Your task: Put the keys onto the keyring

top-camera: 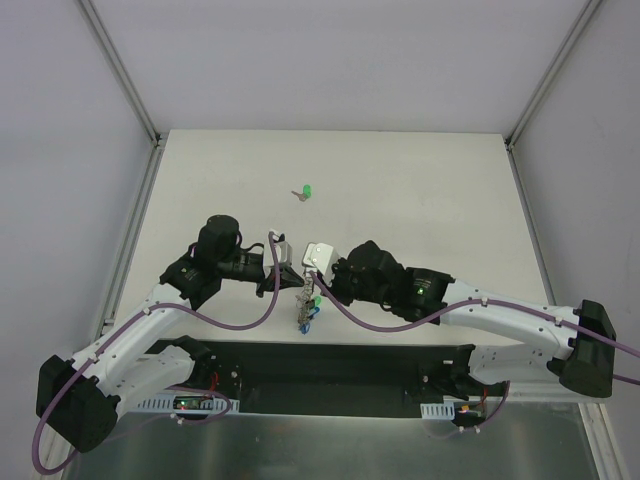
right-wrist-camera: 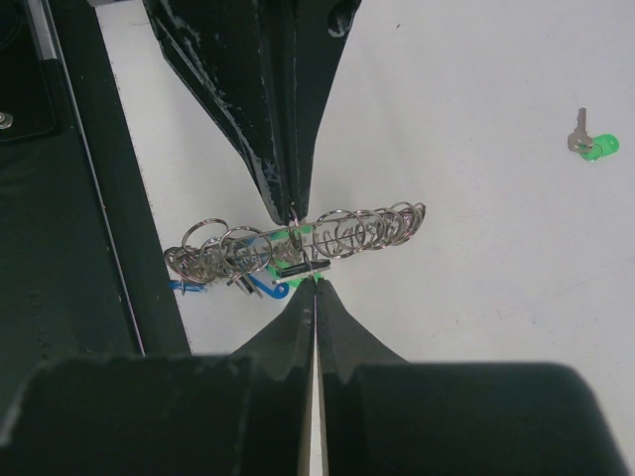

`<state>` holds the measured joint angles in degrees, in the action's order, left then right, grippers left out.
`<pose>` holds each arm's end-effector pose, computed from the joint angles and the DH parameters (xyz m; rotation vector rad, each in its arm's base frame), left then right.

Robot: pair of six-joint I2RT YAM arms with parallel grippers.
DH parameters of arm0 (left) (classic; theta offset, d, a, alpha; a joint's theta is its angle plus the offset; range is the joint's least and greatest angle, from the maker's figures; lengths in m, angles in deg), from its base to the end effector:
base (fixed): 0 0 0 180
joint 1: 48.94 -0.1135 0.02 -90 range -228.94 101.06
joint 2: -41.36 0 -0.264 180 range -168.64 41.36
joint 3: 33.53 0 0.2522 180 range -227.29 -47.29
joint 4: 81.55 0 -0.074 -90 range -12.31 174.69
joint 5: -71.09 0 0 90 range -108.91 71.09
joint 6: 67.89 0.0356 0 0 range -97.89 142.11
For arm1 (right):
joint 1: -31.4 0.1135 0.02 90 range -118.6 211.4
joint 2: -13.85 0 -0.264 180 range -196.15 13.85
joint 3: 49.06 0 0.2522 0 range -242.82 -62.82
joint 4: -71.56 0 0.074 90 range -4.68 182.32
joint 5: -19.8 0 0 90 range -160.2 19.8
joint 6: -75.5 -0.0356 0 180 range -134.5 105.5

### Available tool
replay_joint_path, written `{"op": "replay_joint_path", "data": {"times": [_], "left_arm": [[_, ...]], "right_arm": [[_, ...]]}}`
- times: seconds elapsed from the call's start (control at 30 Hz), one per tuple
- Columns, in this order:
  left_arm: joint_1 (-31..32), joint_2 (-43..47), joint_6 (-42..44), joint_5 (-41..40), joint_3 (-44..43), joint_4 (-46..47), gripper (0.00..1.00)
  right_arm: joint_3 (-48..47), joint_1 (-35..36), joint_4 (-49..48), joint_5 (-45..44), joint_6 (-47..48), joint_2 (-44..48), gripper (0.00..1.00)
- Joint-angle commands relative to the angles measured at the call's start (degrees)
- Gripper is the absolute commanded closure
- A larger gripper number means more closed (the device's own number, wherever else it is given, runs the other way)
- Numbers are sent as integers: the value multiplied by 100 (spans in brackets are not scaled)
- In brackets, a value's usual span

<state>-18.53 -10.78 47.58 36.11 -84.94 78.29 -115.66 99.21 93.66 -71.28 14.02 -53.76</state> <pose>0.1563 -0.1256 0.2851 1.3959 1.2714 -0.9775 0.1035 0.2520 0.3101 -1.4811 1.3426 0.4261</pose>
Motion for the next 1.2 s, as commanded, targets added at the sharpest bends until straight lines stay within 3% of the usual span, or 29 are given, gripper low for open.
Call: {"op": "replay_joint_path", "data": {"times": [0.0, 1.17], "left_arm": [[44, 20, 19, 175, -50, 323, 100], [44, 81, 37, 61, -32, 332, 100]], "right_arm": [[-341, 22, -175, 55, -83, 55, 99], [-297, 22, 177, -85, -144, 222, 99]]}}
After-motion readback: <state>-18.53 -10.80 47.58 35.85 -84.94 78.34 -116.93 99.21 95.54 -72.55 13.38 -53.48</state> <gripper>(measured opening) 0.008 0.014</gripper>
